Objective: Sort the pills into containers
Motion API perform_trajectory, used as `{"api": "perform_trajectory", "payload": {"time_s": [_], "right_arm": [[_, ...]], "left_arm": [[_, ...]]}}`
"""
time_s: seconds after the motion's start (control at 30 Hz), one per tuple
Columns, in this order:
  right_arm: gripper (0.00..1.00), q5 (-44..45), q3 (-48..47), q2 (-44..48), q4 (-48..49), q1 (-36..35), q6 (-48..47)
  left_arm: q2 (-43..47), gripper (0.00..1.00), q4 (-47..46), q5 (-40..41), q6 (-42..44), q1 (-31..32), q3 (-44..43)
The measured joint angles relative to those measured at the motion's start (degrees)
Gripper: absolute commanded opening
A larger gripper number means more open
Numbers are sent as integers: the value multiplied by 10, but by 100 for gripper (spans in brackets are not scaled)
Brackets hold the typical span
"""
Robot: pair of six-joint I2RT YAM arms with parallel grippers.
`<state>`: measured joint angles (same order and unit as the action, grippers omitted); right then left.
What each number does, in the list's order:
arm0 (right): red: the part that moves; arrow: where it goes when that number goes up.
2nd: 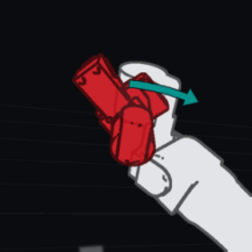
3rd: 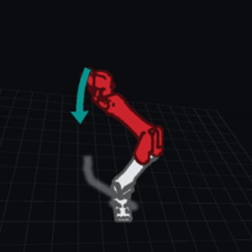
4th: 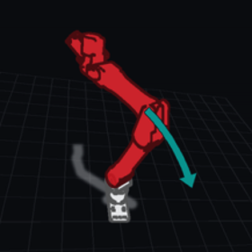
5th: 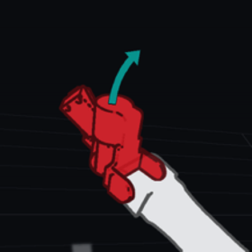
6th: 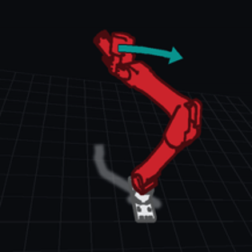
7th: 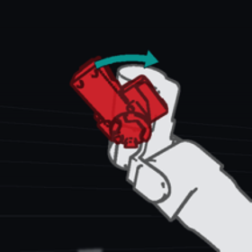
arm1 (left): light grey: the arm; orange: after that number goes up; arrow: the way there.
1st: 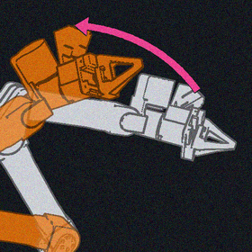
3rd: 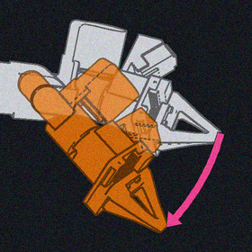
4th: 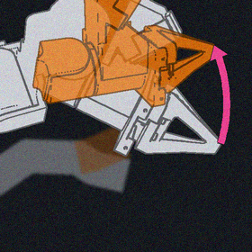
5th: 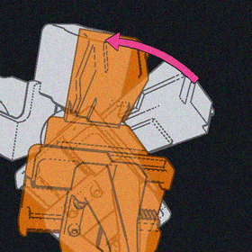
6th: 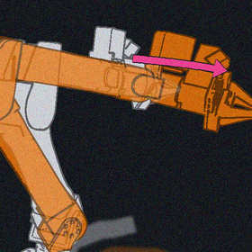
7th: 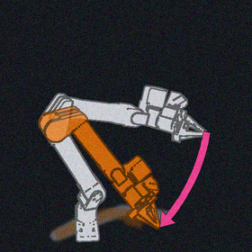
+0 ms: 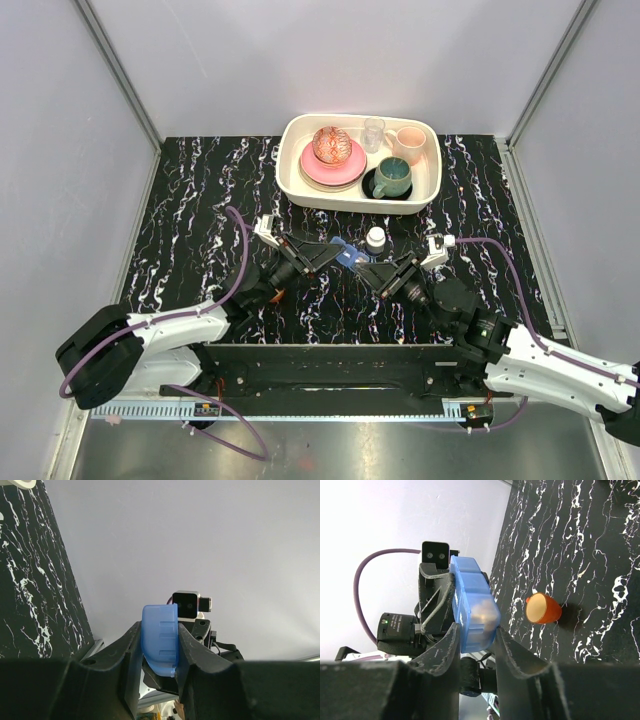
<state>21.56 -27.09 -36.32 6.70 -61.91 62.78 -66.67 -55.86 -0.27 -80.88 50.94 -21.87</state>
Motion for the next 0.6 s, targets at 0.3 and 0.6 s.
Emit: {"api": "perform_trajectory", "payload": {"time_s": [0.3, 0.6], "right_arm": [[64, -2, 0, 0, 9, 0, -3], [83, 9, -9, 61, -60, 0, -85]], "left_arm": [[-2, 0, -10, 0, -2, 0, 0], [19, 0, 23, 1, 20, 1, 0]]}}
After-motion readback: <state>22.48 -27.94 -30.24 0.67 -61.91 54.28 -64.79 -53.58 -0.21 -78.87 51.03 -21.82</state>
